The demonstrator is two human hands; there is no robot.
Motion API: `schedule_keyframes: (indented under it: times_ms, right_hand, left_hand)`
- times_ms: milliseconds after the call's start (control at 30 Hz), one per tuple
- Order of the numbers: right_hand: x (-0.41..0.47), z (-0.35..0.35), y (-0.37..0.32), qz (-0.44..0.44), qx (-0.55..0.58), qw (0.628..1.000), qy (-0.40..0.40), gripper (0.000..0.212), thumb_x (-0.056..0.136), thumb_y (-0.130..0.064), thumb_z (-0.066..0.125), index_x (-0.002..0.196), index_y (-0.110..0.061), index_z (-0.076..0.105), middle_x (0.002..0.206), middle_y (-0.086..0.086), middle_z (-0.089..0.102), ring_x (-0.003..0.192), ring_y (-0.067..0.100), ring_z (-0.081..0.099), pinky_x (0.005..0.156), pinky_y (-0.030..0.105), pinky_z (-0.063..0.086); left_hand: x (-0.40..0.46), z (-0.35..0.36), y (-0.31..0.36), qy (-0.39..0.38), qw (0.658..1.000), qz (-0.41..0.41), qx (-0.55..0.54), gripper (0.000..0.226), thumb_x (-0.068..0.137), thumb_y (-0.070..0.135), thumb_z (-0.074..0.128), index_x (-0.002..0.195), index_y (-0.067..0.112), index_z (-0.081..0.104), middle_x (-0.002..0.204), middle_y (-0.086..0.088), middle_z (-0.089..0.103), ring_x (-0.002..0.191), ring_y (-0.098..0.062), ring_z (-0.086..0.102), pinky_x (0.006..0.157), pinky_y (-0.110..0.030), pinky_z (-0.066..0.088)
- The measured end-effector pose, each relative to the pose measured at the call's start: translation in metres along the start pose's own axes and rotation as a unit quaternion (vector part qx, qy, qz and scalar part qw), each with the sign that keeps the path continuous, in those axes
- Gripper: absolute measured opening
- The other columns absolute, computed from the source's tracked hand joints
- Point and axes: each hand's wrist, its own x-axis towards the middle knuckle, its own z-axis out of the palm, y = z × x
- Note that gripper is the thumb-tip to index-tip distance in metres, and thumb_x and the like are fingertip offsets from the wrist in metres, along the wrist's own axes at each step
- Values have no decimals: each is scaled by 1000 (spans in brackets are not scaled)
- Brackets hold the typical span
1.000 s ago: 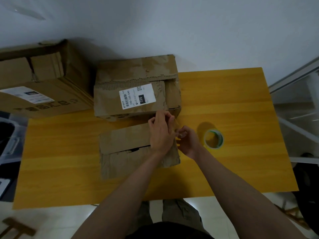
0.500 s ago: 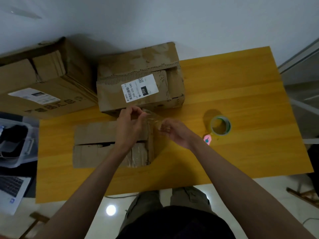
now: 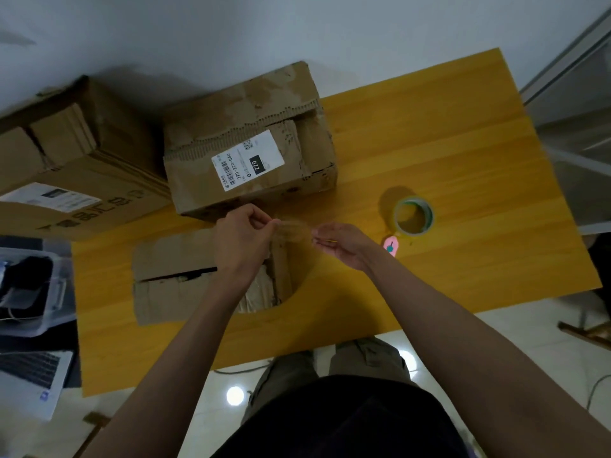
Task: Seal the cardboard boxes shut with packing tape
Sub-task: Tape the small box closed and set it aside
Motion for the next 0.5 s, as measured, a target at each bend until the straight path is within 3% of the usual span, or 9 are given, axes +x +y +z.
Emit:
schedule_keyframes:
  times_ms: [100,200,433,500]
  right_hand:
    - [7,3,6,8,-28,999,36,9,95,2,62,93,-6,64,88,8,67,81,15,65,71,21,56]
    - [12,5,12,24,-39,997,60,12,95,3,61,90,-6,65,81,6,65,69,10,63,61,18,53]
    - [11,16,18,-6,-39,993,110,16,91,9,63,104,1,65,80,8,66,63,13,58,53,16,51]
    - [10,20,19,-19,-37,992,119,16,89,13,63,97,-1,63,79,9,65,58,12,59,50,17,50]
  left_hand:
    - [2,1,5,-19,998,3,55,18,87,34,77,75,32,64,72,14,66,71,-4,64,71,-36,59]
    - [7,-2,7,-48,994,-5,94,23,86,37,77,69,34,62,72,10,69,77,-14,68,86,-47,57]
    - [12,-8,13,-84,987,-34,133,11,87,31,75,77,28,74,78,7,72,85,-18,68,88,-48,57]
    - [12,-9,15,-107,984,-41,133,9,89,29,73,82,26,77,82,6,73,84,-15,68,84,-45,59]
